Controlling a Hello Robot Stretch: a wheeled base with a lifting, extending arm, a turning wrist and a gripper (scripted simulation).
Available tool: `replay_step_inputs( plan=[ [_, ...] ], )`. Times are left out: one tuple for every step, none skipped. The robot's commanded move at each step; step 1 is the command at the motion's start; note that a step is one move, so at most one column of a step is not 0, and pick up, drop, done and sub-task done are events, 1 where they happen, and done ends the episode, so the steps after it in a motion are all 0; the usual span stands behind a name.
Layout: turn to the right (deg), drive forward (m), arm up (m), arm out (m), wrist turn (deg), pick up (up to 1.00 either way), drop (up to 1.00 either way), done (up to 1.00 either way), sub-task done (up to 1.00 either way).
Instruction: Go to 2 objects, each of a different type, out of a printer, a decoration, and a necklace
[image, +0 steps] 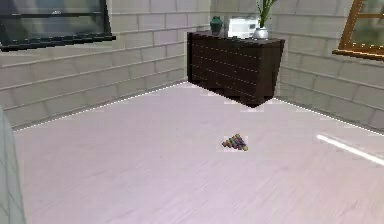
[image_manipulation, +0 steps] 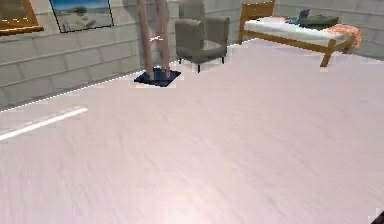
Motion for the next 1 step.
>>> replay_step_inputs(
  plan=[
    [-3.0,0.0,0.0,0.0,0.0,0.0,0.0,0.0,0.0]
  ],
)
